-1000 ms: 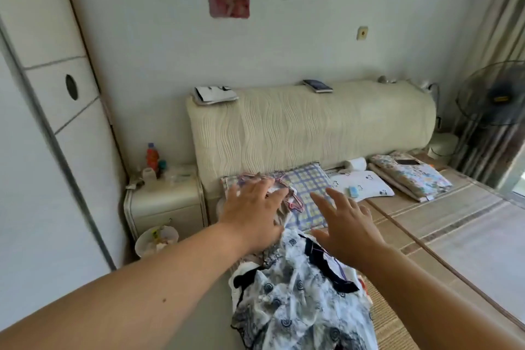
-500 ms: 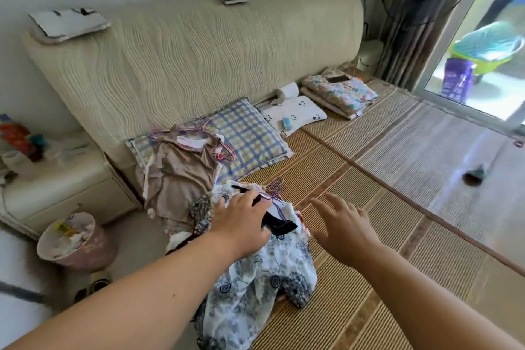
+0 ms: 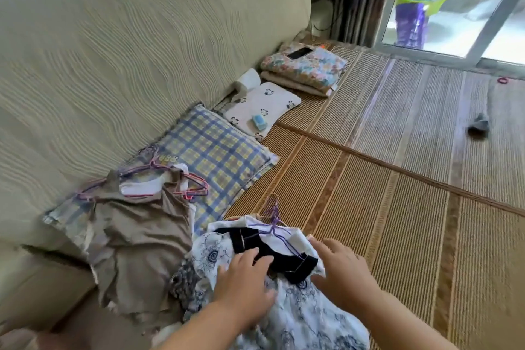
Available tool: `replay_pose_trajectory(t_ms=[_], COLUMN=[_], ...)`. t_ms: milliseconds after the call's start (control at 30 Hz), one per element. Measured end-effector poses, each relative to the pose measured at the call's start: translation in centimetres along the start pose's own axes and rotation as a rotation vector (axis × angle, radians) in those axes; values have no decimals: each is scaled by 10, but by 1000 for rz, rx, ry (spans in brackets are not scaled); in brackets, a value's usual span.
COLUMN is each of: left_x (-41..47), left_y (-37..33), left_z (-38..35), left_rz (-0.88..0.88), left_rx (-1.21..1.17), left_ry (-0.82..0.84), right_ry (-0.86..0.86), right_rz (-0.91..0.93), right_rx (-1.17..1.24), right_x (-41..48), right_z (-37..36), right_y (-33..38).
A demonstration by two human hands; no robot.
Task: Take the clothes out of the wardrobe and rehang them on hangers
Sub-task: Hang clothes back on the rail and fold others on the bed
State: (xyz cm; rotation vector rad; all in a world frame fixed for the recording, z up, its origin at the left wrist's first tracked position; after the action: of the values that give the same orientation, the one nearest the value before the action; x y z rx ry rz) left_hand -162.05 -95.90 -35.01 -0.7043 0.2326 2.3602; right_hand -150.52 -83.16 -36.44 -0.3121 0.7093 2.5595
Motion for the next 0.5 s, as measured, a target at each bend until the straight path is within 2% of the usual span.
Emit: replay_pose_trajectory(t_ms=[333,500], left_x=[181,236], left_y=[53,63], left_z=[-67,-115], left_rz=[-16,-1], left_rx=[115,115], left_ry=[65,116], right_ry=[102,41], right_rz=[-242,-316], right_rx=[151,177], right_x=[150,196], right_z=[-135,-176], right_y=[-75,-105])
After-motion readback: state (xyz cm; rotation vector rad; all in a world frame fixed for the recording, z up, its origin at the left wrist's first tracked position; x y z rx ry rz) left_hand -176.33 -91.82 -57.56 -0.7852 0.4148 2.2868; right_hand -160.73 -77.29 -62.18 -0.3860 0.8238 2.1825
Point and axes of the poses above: each hand's wrist, its own x-axis towards the middle knuckle, its own z-axis out of the back of the hand, y = z × x, the point moved 9 cm from there along x, towards the middle knuckle, and after that the axes turned 15 degrees about z, right-handed, at the moved point
